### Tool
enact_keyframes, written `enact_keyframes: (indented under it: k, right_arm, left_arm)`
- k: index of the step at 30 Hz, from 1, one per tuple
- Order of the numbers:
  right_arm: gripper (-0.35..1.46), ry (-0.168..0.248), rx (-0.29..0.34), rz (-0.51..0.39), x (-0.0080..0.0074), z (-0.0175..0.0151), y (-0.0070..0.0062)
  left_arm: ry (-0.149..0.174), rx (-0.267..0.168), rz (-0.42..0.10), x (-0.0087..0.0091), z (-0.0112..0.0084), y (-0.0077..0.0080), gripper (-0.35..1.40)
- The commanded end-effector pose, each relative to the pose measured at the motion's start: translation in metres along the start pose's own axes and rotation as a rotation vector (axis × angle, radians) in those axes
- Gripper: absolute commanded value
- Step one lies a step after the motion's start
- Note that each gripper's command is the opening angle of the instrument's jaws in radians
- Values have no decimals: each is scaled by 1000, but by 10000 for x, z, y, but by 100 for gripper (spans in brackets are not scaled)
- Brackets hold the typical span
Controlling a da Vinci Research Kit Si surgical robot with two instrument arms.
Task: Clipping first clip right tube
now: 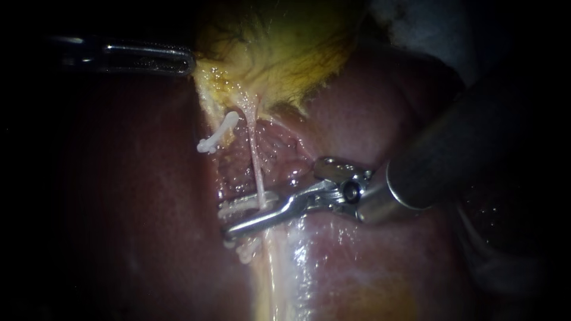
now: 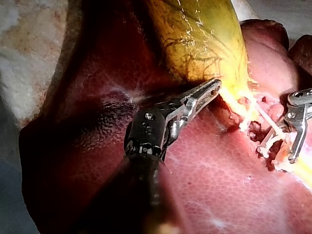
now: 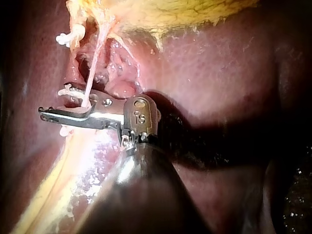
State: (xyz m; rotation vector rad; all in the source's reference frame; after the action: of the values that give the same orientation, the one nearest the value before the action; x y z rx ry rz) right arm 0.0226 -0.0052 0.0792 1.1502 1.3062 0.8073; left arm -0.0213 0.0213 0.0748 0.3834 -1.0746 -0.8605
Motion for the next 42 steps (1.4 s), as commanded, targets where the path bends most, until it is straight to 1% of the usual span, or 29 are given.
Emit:
enact_keyframes:
  k: [1, 3, 5, 10, 14, 20, 23, 27, 32, 39, 42]
  right_arm:
    - [60, -2, 13, 1, 1, -2, -3]
    - [60, -5, 30, -2, 2, -5, -6]
    - [60, -9, 61, -5, 3, -8, -12]
    - [60, -17, 66, -1, 6, -16, -28]
    - [60, -39, 87, -10, 5, -17, -37]
    - [57, -73, 123, -28, -1, -13, -45]
    - [54, -90, 140, -34, -4, -13, -48]
    - [51, -89, 146, -51, -4, -11, -50]
    - [42, -87, 147, -56, 0, -9, -48]
    - [18, -84, 145, -55, 1, -8, -47]
    - [7, -74, 137, -54, 1, -8, -47]
  left_arm:
    - [0, 0, 0, 0, 0, 0, -35]
    - [0, 0, 0, 0, 0, -1, -35]
    - [0, -1, 0, 0, 0, -1, -35]
    - [0, -1, 0, 0, 0, -1, -35]
    - [0, -1, 0, 0, 0, -1, -35]
    - [0, -1, 0, 0, 0, -1, -35]
    - [0, -1, 0, 0, 0, -1, -35]
    - [0, -1, 0, 0, 0, -1, -35]
    - [0, -1, 0, 0, 0, -1, -35]
    - [0, -1, 0, 0, -1, -2, -35]
    - [0, -1, 0, 0, -1, -2, -35]
